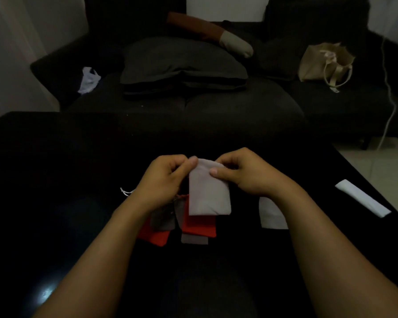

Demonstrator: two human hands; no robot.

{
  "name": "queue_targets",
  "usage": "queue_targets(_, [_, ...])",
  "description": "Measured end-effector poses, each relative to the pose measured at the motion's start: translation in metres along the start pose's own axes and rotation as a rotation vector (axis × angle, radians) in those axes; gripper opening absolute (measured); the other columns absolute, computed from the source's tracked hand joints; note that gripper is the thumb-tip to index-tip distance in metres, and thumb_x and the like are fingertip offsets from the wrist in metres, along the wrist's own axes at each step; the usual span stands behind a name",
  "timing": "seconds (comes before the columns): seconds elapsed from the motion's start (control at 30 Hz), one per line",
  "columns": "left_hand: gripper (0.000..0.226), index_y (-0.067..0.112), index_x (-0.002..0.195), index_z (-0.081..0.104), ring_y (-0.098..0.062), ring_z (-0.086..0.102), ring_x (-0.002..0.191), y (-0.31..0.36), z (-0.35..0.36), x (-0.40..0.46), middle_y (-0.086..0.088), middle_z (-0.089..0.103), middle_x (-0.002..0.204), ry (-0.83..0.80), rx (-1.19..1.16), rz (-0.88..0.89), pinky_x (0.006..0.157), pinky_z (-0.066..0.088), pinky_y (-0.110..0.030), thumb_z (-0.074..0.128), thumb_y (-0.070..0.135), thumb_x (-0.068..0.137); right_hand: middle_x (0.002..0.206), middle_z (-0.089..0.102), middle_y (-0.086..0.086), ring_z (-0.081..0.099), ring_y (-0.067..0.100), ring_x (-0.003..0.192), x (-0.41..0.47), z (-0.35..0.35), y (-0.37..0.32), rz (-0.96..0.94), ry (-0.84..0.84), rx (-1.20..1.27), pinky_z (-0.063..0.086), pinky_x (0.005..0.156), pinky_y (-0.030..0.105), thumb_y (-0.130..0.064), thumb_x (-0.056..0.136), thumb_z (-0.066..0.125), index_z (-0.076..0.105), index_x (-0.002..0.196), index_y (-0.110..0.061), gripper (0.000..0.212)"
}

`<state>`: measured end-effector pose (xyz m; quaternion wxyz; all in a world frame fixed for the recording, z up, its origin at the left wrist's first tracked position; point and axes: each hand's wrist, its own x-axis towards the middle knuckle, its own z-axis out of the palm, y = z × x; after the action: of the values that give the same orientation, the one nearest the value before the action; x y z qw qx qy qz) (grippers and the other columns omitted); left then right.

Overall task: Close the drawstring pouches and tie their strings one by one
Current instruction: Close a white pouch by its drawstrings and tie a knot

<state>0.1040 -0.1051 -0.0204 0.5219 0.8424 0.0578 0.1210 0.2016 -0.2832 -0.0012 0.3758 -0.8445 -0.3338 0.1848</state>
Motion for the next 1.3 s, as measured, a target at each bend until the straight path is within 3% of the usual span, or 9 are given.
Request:
queue_targets(0.17, [0.043, 0.009, 0.088, 0.070, -0.011, 0.067, 0.069, 0.010, -0.001, 0.000, -0.008, 0.071, 0.079, 0.137, -0.143, -0.049, 0.060, 0.053, -0.021, 0.042, 0.037, 0.103, 0.067, 0.057, 0.006, 0.051, 0.015, 0.057, -0.005, -0.009, 0.000, 0.084, 0.126, 0.109, 0.045, 0.057, 0.028, -0.029, 0.100, 0.054, 0.070, 0.087, -0.001, 0.035])
queue_targets(0.23, [0.042, 0.011, 0.093, 0.070, -0.012, 0.069, 0.078, 0.011, -0.001, 0.002, -0.004, 0.072, 0.085, 0.177, -0.199, -0.104, 0.065, 0.054, -0.023, 0.038, 0.038, 0.104, 0.064, 0.053, 0.003, 0.046, 0.010, 0.055, -0.007, -0.009, 0.002, 0.074, 0.166, 0.224, 0.040, 0.052, 0.021, -0.028, 0.101, 0.051, 0.070, 0.084, -0.003, 0.036])
queue_targets(0.37, [0.042, -0.001, 0.092, 0.062, -0.011, 0.057, 0.066, 0.014, 0.000, 0.003, -0.009, 0.058, 0.077, 0.188, -0.247, -0.101, 0.060, 0.047, -0.019, 0.040, 0.032, 0.105, 0.100, 0.065, -0.004, 0.063, 0.008, 0.082, -0.004, -0.001, 0.001, 0.101, 0.172, 0.228, 0.051, 0.059, 0.015, -0.027, 0.095, 0.062, 0.065, 0.113, -0.018, 0.020])
queue_targets(0.47, [0.037, 0.005, 0.082, 0.061, -0.003, 0.054, 0.058, 0.017, 0.003, 0.003, -0.002, 0.056, 0.069, 0.187, -0.262, -0.056, 0.050, 0.043, -0.012, 0.042, 0.027, 0.104, 0.124, 0.054, -0.013, 0.064, 0.010, 0.102, -0.003, 0.003, 0.003, 0.095, 0.101, 0.277, 0.056, 0.074, 0.022, -0.022, 0.087, 0.073, 0.046, 0.138, -0.031, 0.059])
queue_targets(0.53, [0.034, 0.013, 0.079, 0.059, 0.002, 0.054, 0.055, 0.019, 0.004, 0.003, 0.005, 0.056, 0.065, 0.164, -0.282, -0.044, 0.049, 0.044, -0.011, 0.041, 0.026, 0.104, 0.130, 0.049, -0.016, 0.064, 0.010, 0.105, -0.004, 0.006, 0.003, 0.098, 0.055, 0.255, 0.057, 0.079, 0.027, -0.026, 0.087, 0.072, 0.041, 0.142, -0.037, 0.064])
queue_targets(0.6, [0.033, 0.014, 0.077, 0.057, 0.003, 0.055, 0.055, 0.020, 0.005, 0.003, 0.010, 0.056, 0.061, 0.123, -0.297, -0.040, 0.049, 0.045, -0.012, 0.040, 0.025, 0.104, 0.130, 0.052, -0.016, 0.065, 0.010, 0.102, -0.005, 0.008, 0.004, 0.068, 0.042, 0.185, 0.057, 0.077, 0.027, -0.025, 0.091, 0.067, 0.043, 0.141, -0.038, 0.057])
queue_targets(0.77, [0.037, 0.015, 0.072, 0.051, 0.002, 0.053, 0.051, 0.023, 0.007, 0.001, 0.010, 0.053, 0.055, 0.098, -0.297, -0.052, 0.048, 0.045, -0.014, 0.037, 0.026, 0.104, 0.098, 0.072, 0.005, 0.064, 0.005, 0.075, -0.010, 0.003, 0.001, -0.013, 0.067, 0.192, 0.053, 0.064, 0.015, -0.015, 0.098, 0.057, 0.069, 0.112, -0.020, 0.020])
queue_targets(0.97, [0.034, 0.007, 0.079, 0.056, -0.001, 0.051, 0.052, 0.013, -0.005, 0.005, 0.002, 0.053, 0.063, 0.217, -0.183, -0.101, 0.052, 0.043, -0.020, 0.037, 0.021, 0.104, 0.080, 0.066, 0.012, 0.057, 0.010, 0.065, -0.015, -0.010, 0.004, 0.042, 0.185, 0.263, 0.049, 0.054, 0.013, -0.007, 0.097, 0.056, 0.072, 0.102, 0.001, 0.018])
queue_targets(1.3, [0.029, 0.013, 0.083, 0.058, -0.005, 0.057, 0.056, 0.015, -0.005, 0.004, 0.005, 0.060, 0.063, 0.161, -0.330, -0.112, 0.050, 0.046, -0.017, 0.042, 0.022, 0.104, 0.083, 0.064, 0.009, 0.065, 0.012, 0.070, -0.015, -0.003, 0.004, 0.143, 0.085, 0.621, 0.056, 0.063, 0.020, -0.015, 0.099, 0.053, 0.068, 0.111, -0.001, 0.024])
